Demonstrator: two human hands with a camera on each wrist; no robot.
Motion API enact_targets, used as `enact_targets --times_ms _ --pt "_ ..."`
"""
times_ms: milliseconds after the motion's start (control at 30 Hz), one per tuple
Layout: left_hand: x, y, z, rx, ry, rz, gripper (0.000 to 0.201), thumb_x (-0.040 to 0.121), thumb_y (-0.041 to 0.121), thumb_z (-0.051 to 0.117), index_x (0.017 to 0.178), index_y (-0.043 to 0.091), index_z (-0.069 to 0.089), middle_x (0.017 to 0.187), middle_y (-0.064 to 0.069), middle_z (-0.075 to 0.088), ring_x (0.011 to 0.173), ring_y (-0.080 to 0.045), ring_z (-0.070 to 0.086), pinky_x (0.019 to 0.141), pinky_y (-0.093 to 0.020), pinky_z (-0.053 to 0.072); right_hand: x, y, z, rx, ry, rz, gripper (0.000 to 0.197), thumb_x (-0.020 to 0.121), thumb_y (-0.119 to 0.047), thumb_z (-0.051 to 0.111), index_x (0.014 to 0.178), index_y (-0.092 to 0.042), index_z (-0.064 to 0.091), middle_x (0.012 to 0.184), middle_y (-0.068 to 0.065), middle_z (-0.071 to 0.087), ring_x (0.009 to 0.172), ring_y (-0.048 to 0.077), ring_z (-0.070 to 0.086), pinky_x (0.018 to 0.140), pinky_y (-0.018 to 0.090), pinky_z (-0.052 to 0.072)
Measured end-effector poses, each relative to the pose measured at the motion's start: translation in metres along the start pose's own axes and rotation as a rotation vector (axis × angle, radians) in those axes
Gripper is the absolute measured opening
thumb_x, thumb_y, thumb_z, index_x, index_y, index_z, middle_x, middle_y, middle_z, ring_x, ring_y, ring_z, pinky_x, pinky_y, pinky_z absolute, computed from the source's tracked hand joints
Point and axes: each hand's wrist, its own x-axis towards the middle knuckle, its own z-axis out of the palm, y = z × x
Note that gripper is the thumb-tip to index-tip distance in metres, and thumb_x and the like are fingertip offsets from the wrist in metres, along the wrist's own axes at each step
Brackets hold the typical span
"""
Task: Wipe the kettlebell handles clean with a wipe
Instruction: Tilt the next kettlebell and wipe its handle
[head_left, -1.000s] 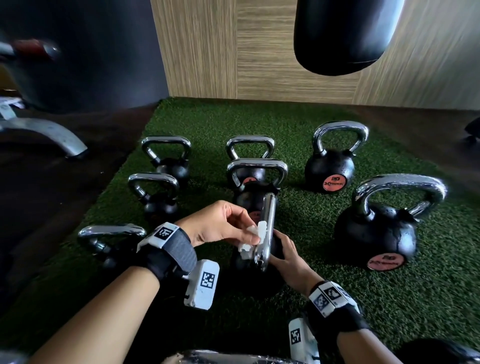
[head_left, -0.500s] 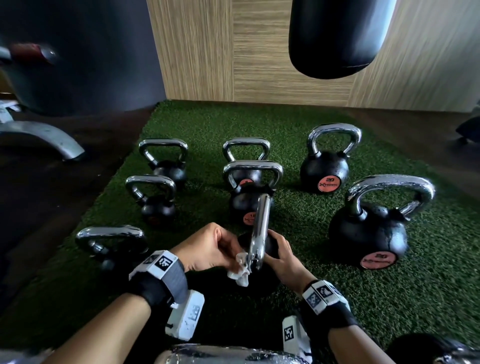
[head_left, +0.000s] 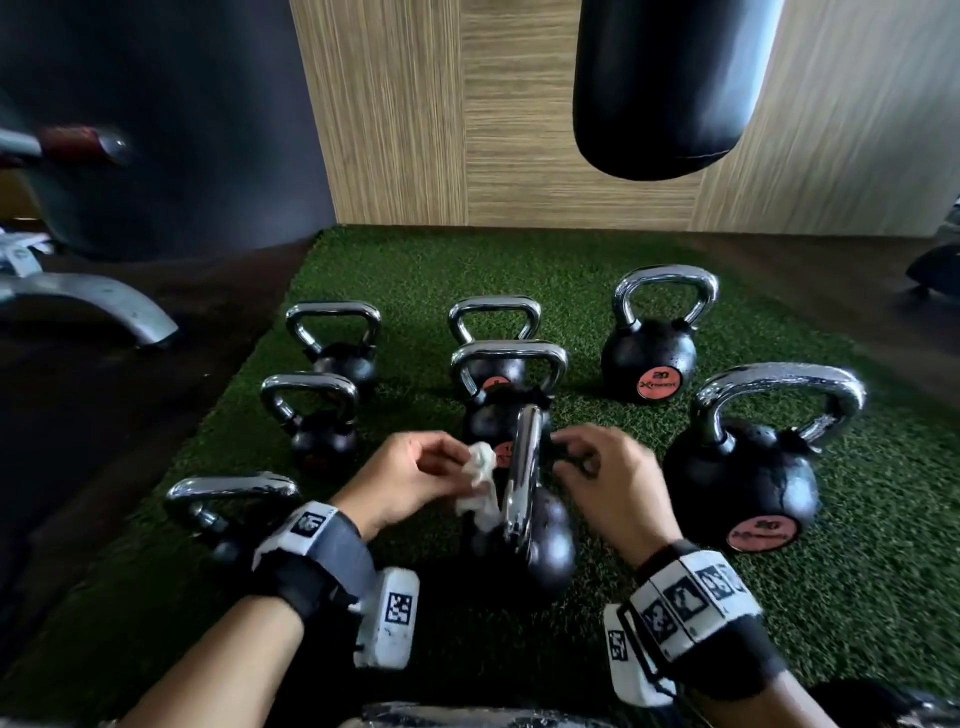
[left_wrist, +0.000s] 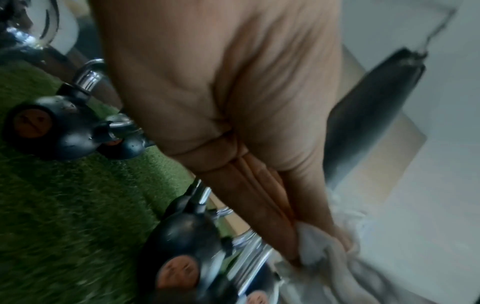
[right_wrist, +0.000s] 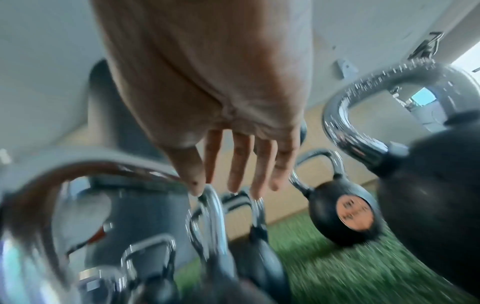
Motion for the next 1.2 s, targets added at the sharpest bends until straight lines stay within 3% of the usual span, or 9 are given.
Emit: enact_targets --times_ms 100,267,433,567,667,733,800,867,1200 --pt "0.003 0.029 -0.011 -0.219 -0.033 -0.028 0.020 0.063 0.010 0.087 0.067 0.023 0.073 0.066 0.003 0.069 0.060 -0.005 0.066 0.056 -0.018 0.056 0.008 -0.036 -0.030 0.205 -0.037 -0.221 0.040 0.072 -0.032 0.088 0.109 -0.039 0.076 0.095 -0.016 0.069 0.078 0.003 0.064 0.071 0.010 0.049" --pt "0.005 0.059 -0.011 -0.353 -0.148 -0.082 0.013 0.069 0.010 0.077 0.062 0.020 0.073 0.070 -0.002 0.075 0.062 -0.008 0.072 0.055 -0.020 0.057 0.011 -0.068 -0.039 0.341 -0.109 -0.377 0.044 0.069 -0.034 0.090 0.111 -0.027 0.078 0.102 -0.014 0.075 0.087 0.004 0.069 0.073 0.011 0.049" --pt "0.006 0.057 -0.002 -0.315 -0.148 -0.087 0.018 0.061 0.034 0.083 0.061 0.019 0.073 0.070 -0.001 0.072 0.065 -0.011 0.068 0.062 -0.022 0.060 0.010 -0.065 -0.035 0.407 -0.021 -0.267 0.031 0.071 -0.029 0.090 0.101 -0.025 0.081 0.089 -0.016 0.077 0.077 -0.001 0.072 0.071 0.018 0.058" --pt "0.010 0.042 0.003 -0.220 -0.144 -0.069 0.035 0.075 0.053 0.073 0.089 0.023 0.083 0.092 -0.003 0.079 0.079 -0.015 0.074 0.071 -0.022 0.059 0.010 -0.044 -0.026 0.404 0.018 -0.130 0.022 0.073 -0.028 0.088 0.094 -0.027 0.081 0.083 -0.018 0.077 0.073 -0.003 0.072 0.068 0.015 0.058" --pt "0.017 0.018 0.008 -0.057 -0.085 -0.092 0.012 0.086 0.031 0.076 0.096 0.031 0.082 0.099 -0.001 0.079 0.087 -0.024 0.068 0.068 -0.025 0.054 0.017 -0.012 -0.016 0.338 0.162 0.058 0.012 0.074 -0.028 0.085 0.081 -0.035 0.078 0.077 -0.023 0.074 0.071 -0.005 0.069 0.067 0.014 0.055" --pt "0.024 -0.006 0.010 0.271 -0.153 -0.094 0.046 0.078 0.005 0.086 0.115 0.030 0.074 0.120 -0.003 0.073 0.109 -0.024 0.064 0.081 -0.025 0.052 0.021 0.008 -0.002 0.316 0.165 0.236 0.014 0.074 -0.027 0.084 0.075 -0.037 0.074 0.073 -0.019 0.074 0.071 -0.003 0.070 0.070 0.020 0.058" --pt "0.024 -0.024 0.018 0.612 -0.337 -0.067 0.094 0.064 0.011 0.096 0.145 0.025 0.050 0.148 0.004 0.054 0.133 -0.007 0.046 0.100 -0.011 0.040 0.023 0.021 0.015 0.286 0.104 0.360 0.010 0.073 -0.029 0.085 0.075 -0.033 0.076 0.072 -0.017 0.073 0.074 0.001 0.071 0.070 0.021 0.058" --pt "0.024 -0.035 0.032 0.746 -0.482 0.004 0.128 0.051 0.026 0.102 0.157 0.023 0.031 0.160 0.005 0.035 0.146 -0.008 0.031 0.119 -0.020 0.028 0.026 0.029 0.032 0.263 0.059 0.405 0.011 0.073 -0.030 0.084 0.080 -0.023 0.079 0.071 -0.014 0.073 0.075 0.004 0.071 0.067 0.019 0.056" --pt "0.022 -0.065 0.058 0.651 -0.312 0.115 0.140 0.041 0.063 0.096 0.155 0.027 0.023 0.153 0.007 0.026 0.145 -0.012 0.031 0.122 -0.038 0.034 0.041 0.033 0.061 0.217 -0.054 0.262 0.013 0.089 -0.024 0.074 0.086 -0.013 0.081 0.077 0.002 0.077 0.074 0.020 0.072 0.068 0.030 0.057"
